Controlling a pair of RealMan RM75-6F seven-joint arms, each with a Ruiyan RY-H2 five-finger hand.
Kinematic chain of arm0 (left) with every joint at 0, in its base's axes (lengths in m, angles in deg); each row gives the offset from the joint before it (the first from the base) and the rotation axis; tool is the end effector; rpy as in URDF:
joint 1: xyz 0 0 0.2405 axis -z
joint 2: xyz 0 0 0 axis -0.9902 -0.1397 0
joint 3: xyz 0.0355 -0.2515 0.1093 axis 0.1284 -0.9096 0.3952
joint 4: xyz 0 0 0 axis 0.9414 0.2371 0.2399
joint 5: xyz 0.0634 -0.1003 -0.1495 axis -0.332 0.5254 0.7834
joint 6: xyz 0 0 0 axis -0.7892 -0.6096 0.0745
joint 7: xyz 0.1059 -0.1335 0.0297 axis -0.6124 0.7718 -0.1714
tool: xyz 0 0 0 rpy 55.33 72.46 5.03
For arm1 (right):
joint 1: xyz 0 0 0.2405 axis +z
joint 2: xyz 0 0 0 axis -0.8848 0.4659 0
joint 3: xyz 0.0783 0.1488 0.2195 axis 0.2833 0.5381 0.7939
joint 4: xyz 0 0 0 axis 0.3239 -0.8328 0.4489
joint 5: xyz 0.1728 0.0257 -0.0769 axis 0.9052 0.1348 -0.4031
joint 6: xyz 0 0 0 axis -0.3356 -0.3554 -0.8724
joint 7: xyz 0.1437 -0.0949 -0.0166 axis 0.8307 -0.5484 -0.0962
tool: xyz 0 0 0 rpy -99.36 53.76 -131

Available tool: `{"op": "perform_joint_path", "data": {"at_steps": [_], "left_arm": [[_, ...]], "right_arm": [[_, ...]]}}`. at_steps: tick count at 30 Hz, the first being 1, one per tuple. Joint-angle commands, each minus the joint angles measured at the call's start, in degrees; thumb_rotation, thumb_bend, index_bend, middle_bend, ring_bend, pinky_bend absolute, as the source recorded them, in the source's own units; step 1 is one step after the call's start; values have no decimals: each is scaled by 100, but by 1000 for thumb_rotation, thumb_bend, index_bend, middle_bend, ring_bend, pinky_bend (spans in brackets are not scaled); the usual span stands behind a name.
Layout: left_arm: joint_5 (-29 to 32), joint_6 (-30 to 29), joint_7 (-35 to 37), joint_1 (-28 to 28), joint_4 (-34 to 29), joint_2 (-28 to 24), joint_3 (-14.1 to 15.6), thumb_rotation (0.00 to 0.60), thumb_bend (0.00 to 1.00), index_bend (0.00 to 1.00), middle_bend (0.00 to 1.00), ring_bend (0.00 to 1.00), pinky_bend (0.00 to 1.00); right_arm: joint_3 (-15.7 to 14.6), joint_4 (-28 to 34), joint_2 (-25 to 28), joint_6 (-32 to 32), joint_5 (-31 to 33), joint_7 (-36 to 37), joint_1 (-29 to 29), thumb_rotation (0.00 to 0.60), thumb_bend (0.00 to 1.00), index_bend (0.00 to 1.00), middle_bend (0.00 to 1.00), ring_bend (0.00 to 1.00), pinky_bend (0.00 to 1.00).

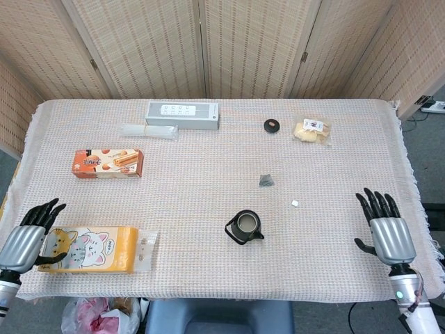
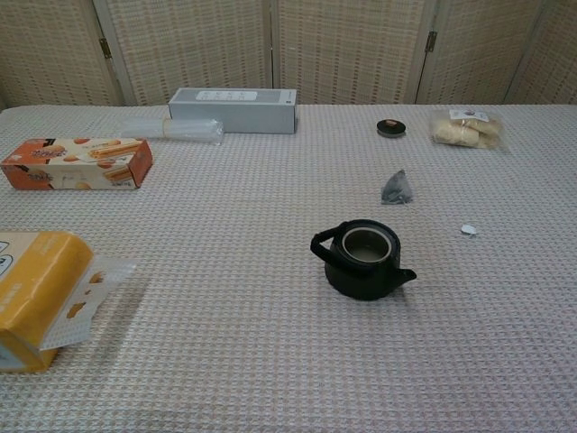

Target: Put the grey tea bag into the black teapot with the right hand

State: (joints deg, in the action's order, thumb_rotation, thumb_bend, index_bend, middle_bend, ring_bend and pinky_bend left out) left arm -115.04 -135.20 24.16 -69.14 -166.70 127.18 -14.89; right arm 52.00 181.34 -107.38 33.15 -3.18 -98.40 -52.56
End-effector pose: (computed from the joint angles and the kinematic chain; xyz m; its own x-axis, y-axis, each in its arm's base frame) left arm -0.3288 0.2434 0.1765 0.4409 0.1851 0.8782 0.8975 -0.0968 -0.4302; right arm -0.3146 -0.2404 0.1388 0.5424 -0.0848 0.8358 -0.8400 -0.0376 0.5413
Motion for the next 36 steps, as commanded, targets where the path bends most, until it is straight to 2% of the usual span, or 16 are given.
{"op": "perform_joint_path", "data": {"at_steps": [1, 5, 7, 9, 11, 15, 24, 36], "left_arm": [[-8, -13, 78, -17, 4, -23, 9, 600, 139, 0, 0, 0, 93], [-41, -47, 176, -27, 26, -46, 6, 600, 139, 0, 0, 0, 93], [-47, -37, 207, -21, 42, -49, 6, 600, 139, 0, 0, 0, 93], [-38, -8, 231, -10, 53, -52, 5, 600, 138, 0, 0, 0, 93], [-34, 14, 253, 4, 62, -54, -1, 600, 139, 0, 0, 0, 93], [-32, 51, 272, 33, 78, -49, -14, 600, 139, 0, 0, 0, 93], [105, 286, 232, 138, 124, -15, -49, 600, 138, 0, 0, 0, 92], [194, 437, 451, 204, 216, -34, -80, 600, 139, 0, 0, 0, 92]], "right_arm": [[208, -778, -712, -322, 63, -8, 406, 600, 105, 4, 0, 0, 0], [224, -1299, -1121, -577, -38, 171, 684, 600, 116, 58, 0, 0, 0], [242, -1456, -1283, -598, -100, 366, 769, 600, 125, 144, 0, 0, 0], [249, -1569, -1388, -629, -134, 563, 828, 600, 147, 312, 0, 0, 0], [232, -1656, -1447, -684, -178, 761, 887, 600, 163, 421, 0, 0, 0], [209, -1801, -1510, -695, -249, 999, 952, 600, 187, 545, 5, 0, 0], [309, -2180, -1641, -1055, 6, 1037, 1177, 600, 203, 552, 7, 0, 0], [508, -2979, -2122, -2108, 450, 1210, 1832, 600, 201, 552, 7, 0, 0]]}}
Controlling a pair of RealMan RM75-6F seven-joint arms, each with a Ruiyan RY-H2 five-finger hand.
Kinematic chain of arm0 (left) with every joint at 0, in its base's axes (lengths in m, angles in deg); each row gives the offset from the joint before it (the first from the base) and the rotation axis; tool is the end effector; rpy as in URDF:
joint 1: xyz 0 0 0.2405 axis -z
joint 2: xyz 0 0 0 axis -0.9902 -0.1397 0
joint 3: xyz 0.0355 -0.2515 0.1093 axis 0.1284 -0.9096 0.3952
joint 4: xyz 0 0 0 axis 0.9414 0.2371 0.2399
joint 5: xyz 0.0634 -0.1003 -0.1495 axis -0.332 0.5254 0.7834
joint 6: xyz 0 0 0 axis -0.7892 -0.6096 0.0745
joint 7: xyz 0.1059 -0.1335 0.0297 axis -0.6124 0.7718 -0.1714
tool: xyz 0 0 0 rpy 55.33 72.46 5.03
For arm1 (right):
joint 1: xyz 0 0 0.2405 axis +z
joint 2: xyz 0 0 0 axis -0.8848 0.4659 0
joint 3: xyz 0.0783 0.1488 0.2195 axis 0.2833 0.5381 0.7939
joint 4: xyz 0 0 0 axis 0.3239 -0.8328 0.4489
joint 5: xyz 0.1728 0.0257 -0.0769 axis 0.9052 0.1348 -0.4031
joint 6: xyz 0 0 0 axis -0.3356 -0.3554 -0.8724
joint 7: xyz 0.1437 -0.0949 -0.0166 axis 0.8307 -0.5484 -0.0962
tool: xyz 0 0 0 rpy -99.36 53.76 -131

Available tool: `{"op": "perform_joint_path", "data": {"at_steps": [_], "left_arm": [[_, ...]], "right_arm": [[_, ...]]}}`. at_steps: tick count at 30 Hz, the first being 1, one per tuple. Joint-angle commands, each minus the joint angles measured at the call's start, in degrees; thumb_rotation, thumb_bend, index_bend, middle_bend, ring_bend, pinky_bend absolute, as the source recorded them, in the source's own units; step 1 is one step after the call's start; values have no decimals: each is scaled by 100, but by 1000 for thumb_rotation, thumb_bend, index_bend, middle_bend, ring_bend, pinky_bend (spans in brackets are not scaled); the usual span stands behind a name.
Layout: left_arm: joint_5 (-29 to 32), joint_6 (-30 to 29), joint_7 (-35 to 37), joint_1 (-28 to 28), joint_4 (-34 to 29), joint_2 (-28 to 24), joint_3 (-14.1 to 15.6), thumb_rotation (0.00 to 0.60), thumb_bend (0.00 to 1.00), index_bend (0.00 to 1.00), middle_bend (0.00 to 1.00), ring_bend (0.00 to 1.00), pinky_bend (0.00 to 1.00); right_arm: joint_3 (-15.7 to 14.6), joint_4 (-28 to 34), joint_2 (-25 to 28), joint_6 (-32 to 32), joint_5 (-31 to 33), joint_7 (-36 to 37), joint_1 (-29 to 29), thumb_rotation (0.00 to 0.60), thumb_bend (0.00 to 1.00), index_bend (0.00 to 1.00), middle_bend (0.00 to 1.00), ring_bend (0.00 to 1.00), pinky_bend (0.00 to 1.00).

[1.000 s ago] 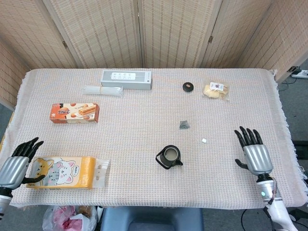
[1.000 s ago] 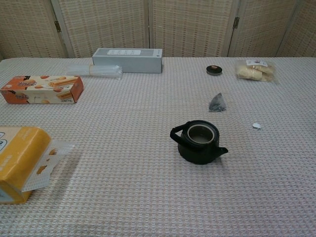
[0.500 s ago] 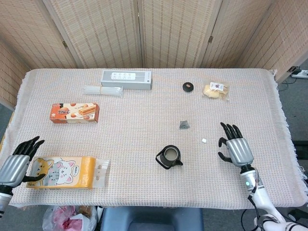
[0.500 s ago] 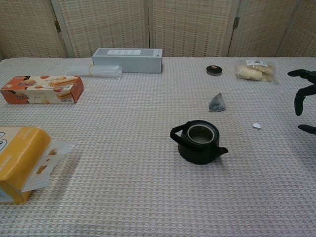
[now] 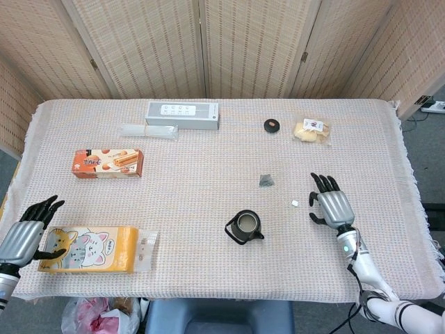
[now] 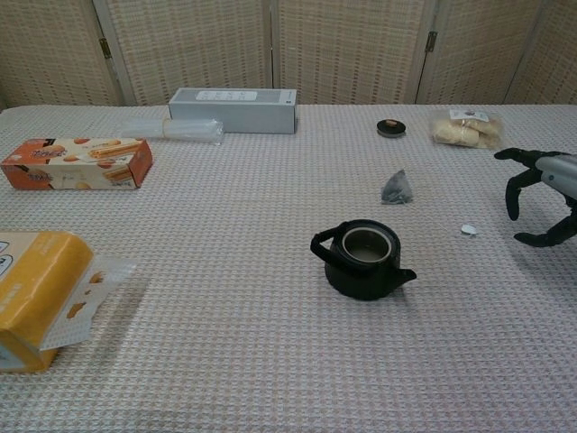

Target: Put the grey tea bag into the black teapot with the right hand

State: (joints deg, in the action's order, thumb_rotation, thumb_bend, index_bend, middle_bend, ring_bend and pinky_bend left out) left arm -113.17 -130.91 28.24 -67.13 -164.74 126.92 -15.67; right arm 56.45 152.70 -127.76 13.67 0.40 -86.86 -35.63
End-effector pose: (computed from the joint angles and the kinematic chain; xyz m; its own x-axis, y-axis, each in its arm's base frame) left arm -0.3365 0.2579 0.1772 0.4055 0.2245 0.8861 0.9137 -0.0701 -0.4003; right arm -0.3050 -0.3522 0.0246 0.4831 -0.2136 0.8491 -0.8748 -0.1593 0.4576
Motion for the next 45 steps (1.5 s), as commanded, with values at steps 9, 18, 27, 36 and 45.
{"op": "perform_joint_path", "data": {"at_steps": [9, 18, 27, 36, 45], "left_arm": [[30, 60, 230, 10, 104, -34, -1, 600, 138, 0, 0, 0, 92], [-9, 5, 284, -9, 112, -45, 7, 600, 138, 0, 0, 0, 92], [-24, 9, 309, -2, 124, -49, 11, 600, 139, 0, 0, 0, 92], [-28, 9, 378, -6, 136, -68, 16, 600, 139, 0, 0, 0, 92], [-73, -43, 481, -31, 155, -97, 29, 600, 139, 0, 0, 0, 92]], "right_arm": [[82, -69, 12, -584, 212, -186, 481, 600, 218, 552, 6, 0, 0], [26, -32, 48, -967, 403, -389, 699, 600, 262, 552, 6, 0, 0], [5, -16, 51, -1087, 552, -554, 826, 600, 273, 552, 6, 0, 0], [8, -94, -41, -1202, 737, -778, 971, 600, 277, 546, 6, 0, 0], [-53, -172, -188, -1285, 870, -977, 1060, 600, 287, 516, 5, 0, 0]]}}
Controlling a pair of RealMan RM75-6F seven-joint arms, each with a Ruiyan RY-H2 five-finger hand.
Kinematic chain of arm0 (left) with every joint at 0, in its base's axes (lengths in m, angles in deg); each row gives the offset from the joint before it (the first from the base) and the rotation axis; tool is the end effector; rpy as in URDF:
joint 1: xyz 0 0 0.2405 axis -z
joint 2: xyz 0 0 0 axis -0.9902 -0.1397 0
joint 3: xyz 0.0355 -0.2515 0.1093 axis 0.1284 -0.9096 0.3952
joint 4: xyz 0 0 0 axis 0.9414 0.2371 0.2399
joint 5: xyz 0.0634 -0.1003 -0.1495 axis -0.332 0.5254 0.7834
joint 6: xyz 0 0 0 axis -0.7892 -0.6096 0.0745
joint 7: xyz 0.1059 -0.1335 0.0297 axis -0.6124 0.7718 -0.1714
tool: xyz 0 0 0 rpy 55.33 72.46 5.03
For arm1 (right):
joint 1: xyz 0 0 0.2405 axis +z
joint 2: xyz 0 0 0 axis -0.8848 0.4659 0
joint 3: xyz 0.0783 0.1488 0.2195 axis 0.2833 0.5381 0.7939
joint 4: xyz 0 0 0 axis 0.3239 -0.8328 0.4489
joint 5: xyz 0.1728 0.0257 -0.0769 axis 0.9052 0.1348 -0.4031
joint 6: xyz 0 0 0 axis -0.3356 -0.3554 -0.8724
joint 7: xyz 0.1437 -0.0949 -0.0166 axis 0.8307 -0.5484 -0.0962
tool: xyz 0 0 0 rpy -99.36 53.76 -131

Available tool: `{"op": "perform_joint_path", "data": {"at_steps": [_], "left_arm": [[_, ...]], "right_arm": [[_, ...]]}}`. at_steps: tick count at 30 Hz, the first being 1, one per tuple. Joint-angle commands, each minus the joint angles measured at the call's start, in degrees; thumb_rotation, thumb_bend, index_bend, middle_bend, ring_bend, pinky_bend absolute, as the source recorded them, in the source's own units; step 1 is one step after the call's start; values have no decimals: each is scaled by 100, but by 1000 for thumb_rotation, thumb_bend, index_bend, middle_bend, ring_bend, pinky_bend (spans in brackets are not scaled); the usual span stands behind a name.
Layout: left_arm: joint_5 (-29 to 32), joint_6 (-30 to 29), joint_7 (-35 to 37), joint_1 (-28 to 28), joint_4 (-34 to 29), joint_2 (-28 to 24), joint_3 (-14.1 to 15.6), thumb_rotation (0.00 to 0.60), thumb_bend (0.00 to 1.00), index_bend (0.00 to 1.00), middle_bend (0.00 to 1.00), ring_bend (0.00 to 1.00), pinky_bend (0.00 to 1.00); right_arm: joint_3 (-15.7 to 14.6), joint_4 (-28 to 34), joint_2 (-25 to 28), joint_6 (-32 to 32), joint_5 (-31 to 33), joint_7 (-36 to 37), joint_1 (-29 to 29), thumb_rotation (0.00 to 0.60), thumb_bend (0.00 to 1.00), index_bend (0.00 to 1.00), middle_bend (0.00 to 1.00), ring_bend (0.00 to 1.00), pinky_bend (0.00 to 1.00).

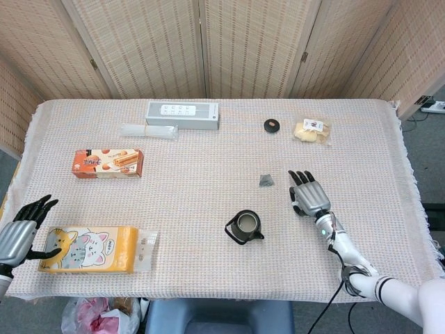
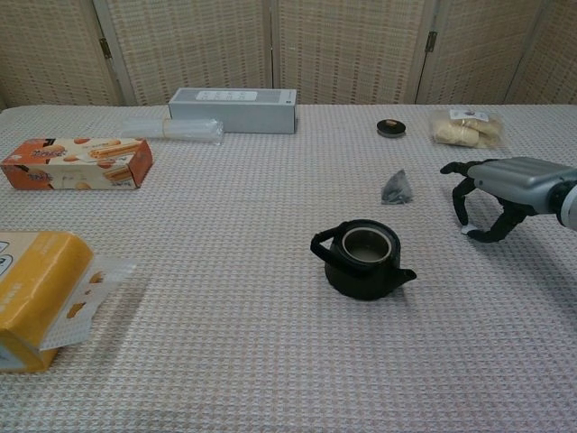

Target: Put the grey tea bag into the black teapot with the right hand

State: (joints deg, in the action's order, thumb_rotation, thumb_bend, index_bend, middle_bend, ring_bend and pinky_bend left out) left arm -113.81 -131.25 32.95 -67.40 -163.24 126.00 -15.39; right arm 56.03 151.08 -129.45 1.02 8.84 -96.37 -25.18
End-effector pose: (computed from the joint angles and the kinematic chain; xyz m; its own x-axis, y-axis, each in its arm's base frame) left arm -0.3423 0.2568 0.1867 0.3693 0.2226 0.9023 0.9287 -0.0544 -0.3667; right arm -0.2719 -0.3947 -0.0103 0.6017 -0.3280 0.7283 -0.7987 -0.2567 0.5442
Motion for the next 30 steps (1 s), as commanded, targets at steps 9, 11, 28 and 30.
{"op": "perform_joint_path", "data": {"at_steps": [9, 11, 28, 30], "left_arm": [[-33, -10, 67, -2, 26, -13, 10, 600, 138, 0, 0, 0, 92], [-27, -2, 70, 0, 29, -12, 11, 600, 139, 0, 0, 0, 92], [25, 44, 36, 8, 36, 8, 4, 600, 139, 0, 0, 0, 92], [9, 25, 48, 3, 37, 9, 6, 600, 139, 0, 0, 0, 92]], "right_arm": [[-70, -8, -71, 17, 84, -126, 26, 600, 287, 499, 2, 0, 0], [-81, -22, -79, 32, 96, -147, 24, 600, 288, 499, 2, 0, 0], [-129, -129, -159, 71, 230, -370, 37, 600, 354, 500, 19, 0, 0], [-128, -155, -192, 95, 240, -393, 36, 600, 374, 515, 32, 0, 0]]}}
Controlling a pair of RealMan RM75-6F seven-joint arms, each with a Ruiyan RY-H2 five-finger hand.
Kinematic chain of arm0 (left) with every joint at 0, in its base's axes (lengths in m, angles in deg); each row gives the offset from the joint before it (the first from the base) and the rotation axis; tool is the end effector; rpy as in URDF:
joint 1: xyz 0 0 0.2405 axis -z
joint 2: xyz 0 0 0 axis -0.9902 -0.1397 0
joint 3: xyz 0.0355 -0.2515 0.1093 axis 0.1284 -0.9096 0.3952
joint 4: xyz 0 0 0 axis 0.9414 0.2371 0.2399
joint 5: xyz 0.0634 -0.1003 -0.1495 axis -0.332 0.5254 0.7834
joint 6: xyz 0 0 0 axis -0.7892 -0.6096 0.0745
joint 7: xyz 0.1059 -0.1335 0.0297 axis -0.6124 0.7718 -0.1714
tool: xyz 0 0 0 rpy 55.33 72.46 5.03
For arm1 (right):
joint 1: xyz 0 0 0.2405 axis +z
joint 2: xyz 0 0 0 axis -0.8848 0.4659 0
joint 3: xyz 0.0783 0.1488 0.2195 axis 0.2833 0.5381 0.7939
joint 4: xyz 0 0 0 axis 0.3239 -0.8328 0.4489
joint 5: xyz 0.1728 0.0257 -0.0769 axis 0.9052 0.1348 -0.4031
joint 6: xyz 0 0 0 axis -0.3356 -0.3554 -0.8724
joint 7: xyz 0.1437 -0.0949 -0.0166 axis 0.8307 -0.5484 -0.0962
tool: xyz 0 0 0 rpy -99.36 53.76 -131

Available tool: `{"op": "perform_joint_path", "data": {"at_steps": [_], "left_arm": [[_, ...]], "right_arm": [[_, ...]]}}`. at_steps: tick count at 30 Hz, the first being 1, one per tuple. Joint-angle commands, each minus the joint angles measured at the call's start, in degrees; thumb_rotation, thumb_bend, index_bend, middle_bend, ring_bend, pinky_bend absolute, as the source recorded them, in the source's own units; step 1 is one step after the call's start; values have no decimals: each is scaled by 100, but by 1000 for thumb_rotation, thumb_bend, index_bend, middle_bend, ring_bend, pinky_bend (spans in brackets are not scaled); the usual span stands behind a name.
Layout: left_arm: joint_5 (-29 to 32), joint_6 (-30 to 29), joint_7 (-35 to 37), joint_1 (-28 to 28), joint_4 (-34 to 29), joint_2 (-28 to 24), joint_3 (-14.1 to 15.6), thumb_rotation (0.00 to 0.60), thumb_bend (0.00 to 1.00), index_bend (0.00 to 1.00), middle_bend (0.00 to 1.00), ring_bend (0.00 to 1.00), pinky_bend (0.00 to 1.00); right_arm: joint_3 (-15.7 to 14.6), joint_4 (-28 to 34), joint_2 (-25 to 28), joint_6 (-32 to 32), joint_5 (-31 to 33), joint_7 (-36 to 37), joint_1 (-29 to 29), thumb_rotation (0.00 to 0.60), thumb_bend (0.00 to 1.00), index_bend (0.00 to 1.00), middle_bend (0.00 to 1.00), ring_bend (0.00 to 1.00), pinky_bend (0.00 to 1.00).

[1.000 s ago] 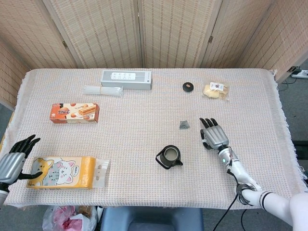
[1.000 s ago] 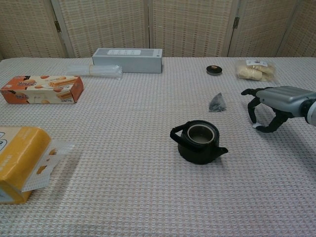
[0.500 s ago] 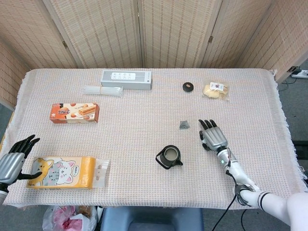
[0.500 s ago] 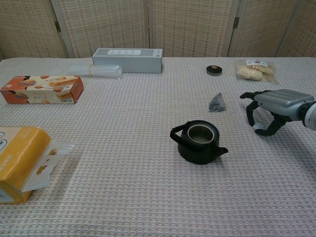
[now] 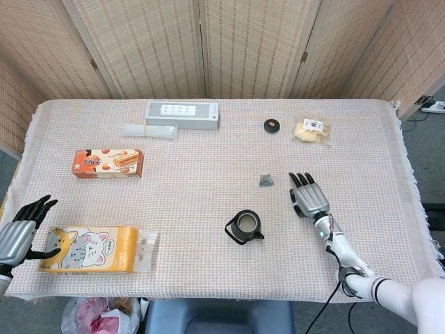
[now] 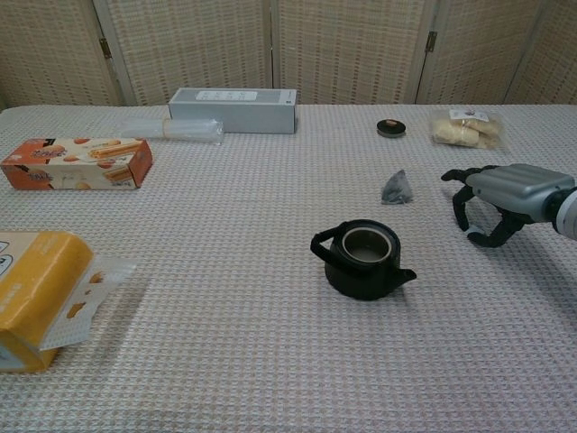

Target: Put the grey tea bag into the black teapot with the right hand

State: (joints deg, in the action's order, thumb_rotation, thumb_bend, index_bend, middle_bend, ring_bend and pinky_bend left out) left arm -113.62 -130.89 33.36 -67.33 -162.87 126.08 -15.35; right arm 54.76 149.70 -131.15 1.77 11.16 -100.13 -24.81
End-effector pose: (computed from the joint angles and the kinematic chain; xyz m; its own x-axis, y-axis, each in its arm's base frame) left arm -0.3443 0.2572 0.1865 0.3661 0.2273 0.9024 0.9297 -0.0486 -0.3650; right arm -0.2754 -0.3926 -0.0191 0.6386 -0.3265 0.6968 -0.7694 -0.2558 0.5853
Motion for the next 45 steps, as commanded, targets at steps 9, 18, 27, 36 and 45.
{"op": "perform_joint_path", "data": {"at_steps": [9, 18, 27, 36, 45], "left_arm": [[-50, -61, -20, -12, 7, 17, 5, 600, 138, 0, 0, 0, 92], [-37, -58, -85, -8, -9, 35, 1, 600, 139, 0, 0, 0, 92], [-72, -72, -107, -10, -20, 31, 17, 600, 138, 0, 0, 0, 92], [-83, -66, -271, 1, -102, 50, 29, 600, 138, 0, 0, 0, 93], [-109, -131, -295, -27, -131, 34, 39, 600, 139, 0, 0, 0, 92]], "right_arm": [[37, 110, 21, 306, -36, 3, -84, 600, 419, 590, 78, 0, 0], [63, 372, 202, 529, -65, -45, -162, 600, 454, 604, 87, 0, 0], [232, 1244, 653, 1187, -375, 11, -258, 600, 454, 604, 87, 0, 0], [537, 2466, 1275, 1791, -579, -542, -217, 600, 455, 604, 87, 0, 0], [778, 3482, 1686, 2180, -648, -1024, -171, 600, 456, 603, 87, 0, 0]]}}
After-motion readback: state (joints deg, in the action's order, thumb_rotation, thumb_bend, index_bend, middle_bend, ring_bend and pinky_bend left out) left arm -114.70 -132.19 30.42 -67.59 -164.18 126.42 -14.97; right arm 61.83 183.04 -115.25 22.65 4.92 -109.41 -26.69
